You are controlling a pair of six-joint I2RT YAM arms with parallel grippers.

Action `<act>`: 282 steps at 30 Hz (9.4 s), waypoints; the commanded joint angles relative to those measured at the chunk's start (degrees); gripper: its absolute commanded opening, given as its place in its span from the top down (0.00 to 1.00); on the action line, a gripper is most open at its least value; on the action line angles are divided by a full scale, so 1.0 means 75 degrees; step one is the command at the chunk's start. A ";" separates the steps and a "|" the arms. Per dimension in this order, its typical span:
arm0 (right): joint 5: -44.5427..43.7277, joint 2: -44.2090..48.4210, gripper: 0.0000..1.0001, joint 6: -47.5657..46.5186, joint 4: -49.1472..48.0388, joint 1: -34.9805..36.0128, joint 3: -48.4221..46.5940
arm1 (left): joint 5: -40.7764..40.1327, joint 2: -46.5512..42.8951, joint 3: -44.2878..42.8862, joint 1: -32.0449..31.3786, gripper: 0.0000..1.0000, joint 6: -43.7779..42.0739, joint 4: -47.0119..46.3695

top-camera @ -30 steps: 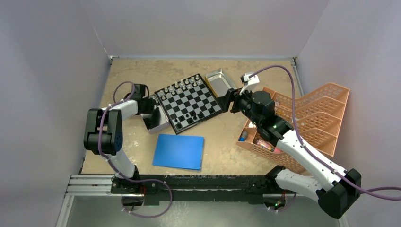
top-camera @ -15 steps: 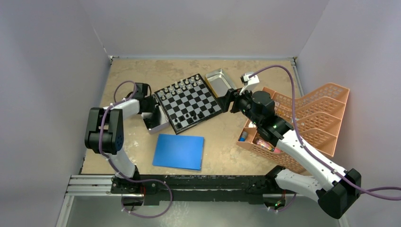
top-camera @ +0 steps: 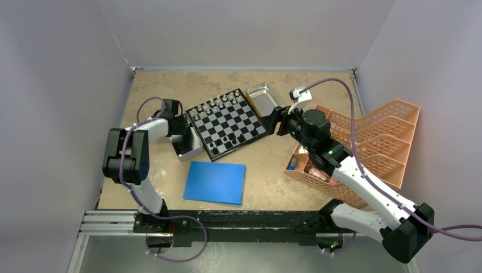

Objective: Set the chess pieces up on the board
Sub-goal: Pick up the chess piece from the storage box, then place the chess piece on the chessboard.

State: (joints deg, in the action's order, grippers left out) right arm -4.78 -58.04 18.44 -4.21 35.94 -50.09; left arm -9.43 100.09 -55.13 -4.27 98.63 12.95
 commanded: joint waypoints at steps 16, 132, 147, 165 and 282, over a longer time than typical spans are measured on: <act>0.0063 0.0201 0.31 -0.0103 -0.0338 -0.0023 -0.0008 | -0.0210 0.0289 -0.0530 -0.0028 0.85 0.0784 0.1054; 0.1742 -0.2044 0.98 -0.1818 -0.5392 0.1919 0.0584 | 0.7780 -0.5769 0.0788 -0.1294 0.64 -0.8731 -0.1616; 0.2620 -0.1746 0.98 -0.2783 -0.5727 0.1916 0.0983 | 0.9247 -0.5387 0.0004 -0.1294 0.66 -0.8503 -0.1321; 0.2828 -0.1956 0.98 -0.2507 -0.5939 0.1925 0.0889 | 0.9292 -0.4888 0.0141 -0.1305 0.76 -0.7547 -0.2325; -0.3002 0.3017 0.01 -0.0146 -0.1877 0.1923 0.1776 | 0.2011 0.1213 -0.3100 -0.3812 1.00 -1.1543 0.0216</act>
State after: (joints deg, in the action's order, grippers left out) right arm -27.44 -35.62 17.12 -16.53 50.50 -35.35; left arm 6.31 109.36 -77.34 -32.45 13.80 15.25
